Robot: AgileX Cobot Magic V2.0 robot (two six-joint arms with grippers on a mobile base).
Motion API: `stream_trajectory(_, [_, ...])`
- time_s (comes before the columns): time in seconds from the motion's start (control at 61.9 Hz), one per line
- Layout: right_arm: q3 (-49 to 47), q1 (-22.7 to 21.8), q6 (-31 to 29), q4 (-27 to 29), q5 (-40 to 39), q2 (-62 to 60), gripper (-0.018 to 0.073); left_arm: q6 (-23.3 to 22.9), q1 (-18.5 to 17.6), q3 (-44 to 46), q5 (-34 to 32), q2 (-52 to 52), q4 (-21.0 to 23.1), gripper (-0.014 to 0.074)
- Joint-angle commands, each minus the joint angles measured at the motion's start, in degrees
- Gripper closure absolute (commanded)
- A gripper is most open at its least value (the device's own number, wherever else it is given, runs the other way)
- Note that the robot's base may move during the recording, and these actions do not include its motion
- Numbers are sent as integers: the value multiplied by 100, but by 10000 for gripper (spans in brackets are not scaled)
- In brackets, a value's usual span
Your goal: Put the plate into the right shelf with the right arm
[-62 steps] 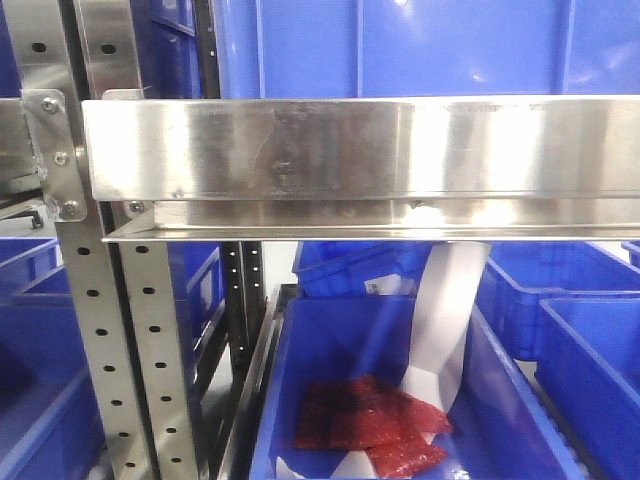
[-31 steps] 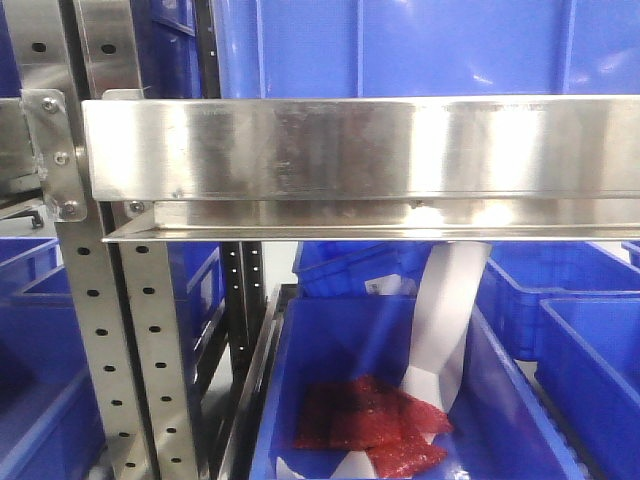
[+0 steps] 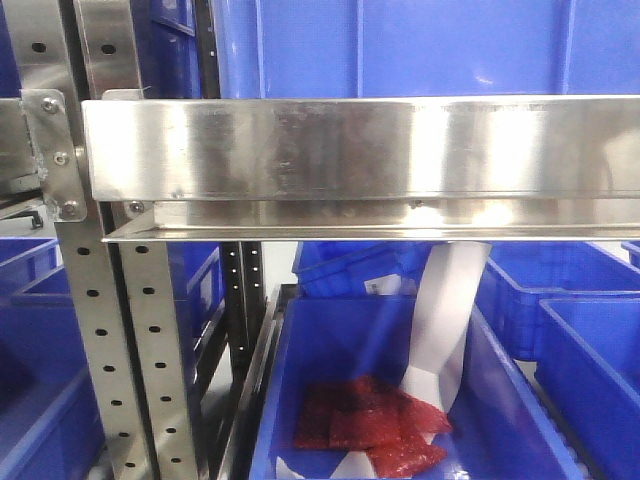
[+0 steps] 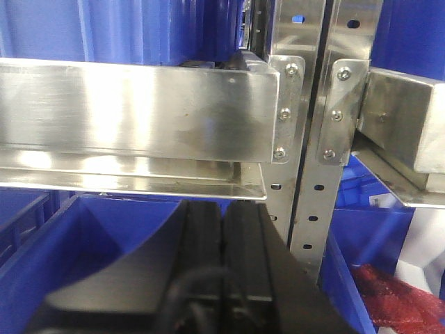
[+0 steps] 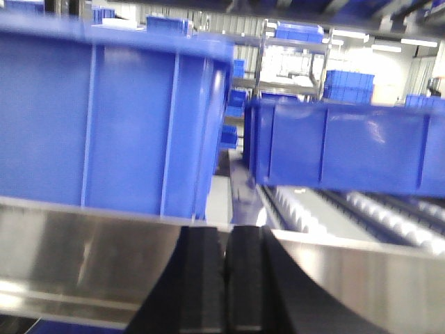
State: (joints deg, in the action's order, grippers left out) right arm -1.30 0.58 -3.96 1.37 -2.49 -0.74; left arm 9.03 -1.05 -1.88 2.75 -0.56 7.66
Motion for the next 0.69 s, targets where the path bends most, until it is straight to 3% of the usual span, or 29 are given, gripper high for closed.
stream_trajectory(0.0, [107,-4,-25,146,-870,-10,508,-40,-11,-59,-516,-59,47,725])
stream_trajectory(0.226, [207,-4,-25,163,-803,-10,508,-40,-11,-59,-516,-59,47,725])
stream_trajectory(0.452, [207,-4,-25,199,-83,-10,508,-40,-11,-59,-516,-59,47,725])
stream_trajectory(0.678, [207,-4,-25,233,-80,-10,508,-40,-11,-59,-516,-59,47,725])
